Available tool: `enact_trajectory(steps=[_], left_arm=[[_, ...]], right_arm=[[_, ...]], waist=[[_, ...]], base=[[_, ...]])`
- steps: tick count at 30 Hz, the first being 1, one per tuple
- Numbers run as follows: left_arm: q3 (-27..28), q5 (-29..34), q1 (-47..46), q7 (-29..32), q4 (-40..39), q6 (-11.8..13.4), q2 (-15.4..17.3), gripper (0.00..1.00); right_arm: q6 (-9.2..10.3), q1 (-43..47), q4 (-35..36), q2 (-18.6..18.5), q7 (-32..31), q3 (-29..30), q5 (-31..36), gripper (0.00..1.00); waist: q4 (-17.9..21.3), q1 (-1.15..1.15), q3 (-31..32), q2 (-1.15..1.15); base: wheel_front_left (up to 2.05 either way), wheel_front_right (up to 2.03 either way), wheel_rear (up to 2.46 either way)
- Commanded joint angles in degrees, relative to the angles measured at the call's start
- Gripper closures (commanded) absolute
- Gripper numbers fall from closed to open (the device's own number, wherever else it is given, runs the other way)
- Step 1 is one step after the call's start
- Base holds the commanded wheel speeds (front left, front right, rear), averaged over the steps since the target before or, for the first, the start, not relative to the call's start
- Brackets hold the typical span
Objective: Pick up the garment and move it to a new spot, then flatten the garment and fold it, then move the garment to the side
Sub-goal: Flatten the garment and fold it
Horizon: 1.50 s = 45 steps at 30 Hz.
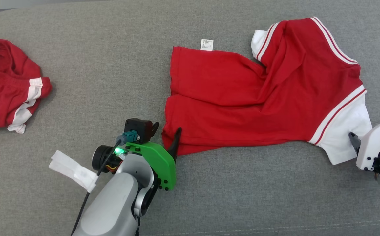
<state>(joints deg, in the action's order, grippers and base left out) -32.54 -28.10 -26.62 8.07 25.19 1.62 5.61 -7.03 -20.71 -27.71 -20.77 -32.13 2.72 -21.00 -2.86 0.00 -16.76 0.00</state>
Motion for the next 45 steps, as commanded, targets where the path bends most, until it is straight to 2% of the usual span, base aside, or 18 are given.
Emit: enact_trajectory(steps=[1,2,3,4,5,6,7,8,9,14,17,24,30,35,42,45], left_arm=[[0.2,-0.1,0.8,0.1,-0.6,0.3,0.7,0.00],[0.2,-0.1,0.9,0.1,-1.0,0.3,0.8,0.00],[0.2,-0.3,1.1,0.3,-1.2,0.3,0.9,0.00],[0.1,-0.4,1.1,0.3,-1.4,0.3,1.0,0.13],[0.0,-0.4,1.1,0.3,-1.5,0.0,1.1,0.20],[-0.1,-0.7,1.0,0.2,-1.6,-0.4,1.0,0.51],[-0.3,-0.8,0.9,-0.1,-1.6,-0.6,0.9,0.57],[-0.3,-0.8,0.7,-0.4,-1.6,-0.9,0.8,0.87],[-0.3,-1.2,0.6,-0.7,-1.6,-1.2,0.6,1.00],[0.0,-2.1,0.4,-2.8,-1.0,-1.8,0.2,1.00],[1.0,-3.2,1.0,-4.9,-2.0,-2.2,-0.1,1.00],[5.3,-8.2,1.4,-10.9,-7.1,-3.8,-0.9,1.00],[7.7,-12.4,-1.4,-12.1,-10.8,-5.3,-1.4,1.00],[11.4,-17.2,-6.7,-10.7,-13.3,-6.1,-1.3,1.00],[16.4,-23.6,-13.5,-6.1,-15.3,-6.7,1.0,1.00],[18.2,-24.3,-16.7,-4.0,-16.5,-6.1,3.3,1.00]], right_arm=[[-0.84,2.9,-1.5,3.5,-1.6,-3.1,-1.5,0.00],[-0.84,3.0,-1.5,3.3,-1.6,-3.5,-1.8,0.00],[-0.84,3.1,-1.5,3.1,-1.6,-3.8,-2.1,0.07],[-0.83,3.2,-1.8,3.0,-1.7,-3.9,-2.3,0.52],[-0.83,3.1,-2.2,2.9,-1.6,-3.7,-2.0,0.65],[-0.80,3.1,-2.6,2.8,-1.6,-3.7,-1.6,1.00],[-0.78,3.0,-2.9,2.7,-1.5,-3.6,-1.4,1.00],[-0.69,3.0,-3.2,2.6,-1.2,-3.2,-1.1,1.00],[-0.59,2.9,-3.5,2.3,-0.8,-2.7,-0.9,1.00],[-0.43,2.3,-3.2,2.3,2.3,-1.3,-0.3,1.00],[-0.51,1.7,-1.0,4.0,5.2,0.7,-3.3,1.00],[-0.48,0.2,9.6,6.7,13.7,3.3,-12.5,1.00],[-0.48,-2.0,19.3,6.5,16.9,3.4,-14.6,1.00],[-0.48,-7.4,27.3,5.3,16.3,4.4,-15.1,1.00],[-0.48,-17.0,31.5,4.6,12.4,2.8,-14.7,1.00],[-0.48,-21.6,31.8,5.0,10.8,1.3,-14.3,1.00]], waist=[[0.0,0.00,0.0,0.00],[0.1,0.00,0.1,0.00],[0.2,0.00,0.1,0.00],[0.3,0.00,0.1,0.00],[0.4,0.00,0.2,0.00],[0.4,0.00,0.2,0.00],[0.4,0.00,0.2,0.00],[0.5,0.00,0.3,0.00],[0.5,0.00,0.4,0.00],[0.6,0.00,1.0,0.00],[0.4,0.00,1.9,0.00],[0.7,0.00,4.0,0.00],[1.4,0.00,6.1,0.00],[2.5,0.00,6.9,0.00],[4.8,0.00,6.4,0.00],[5.8,0.00,4.9,0.00]], base=[[0.00,0.00,0.00],[0.00,0.00,0.00],[0.00,0.00,0.00],[0.00,0.00,0.00],[0.00,0.00,0.00],[0.00,0.00,0.00],[0.00,0.00,0.00],[0.00,0.00,0.00],[0.00,0.00,0.00],[0.00,0.00,0.00],[0.00,0.00,0.00],[0.00,0.00,0.00],[0.00,0.00,0.00],[0.00,0.00,0.00],[0.00,0.00,0.00],[0.00,0.00,0.00]])
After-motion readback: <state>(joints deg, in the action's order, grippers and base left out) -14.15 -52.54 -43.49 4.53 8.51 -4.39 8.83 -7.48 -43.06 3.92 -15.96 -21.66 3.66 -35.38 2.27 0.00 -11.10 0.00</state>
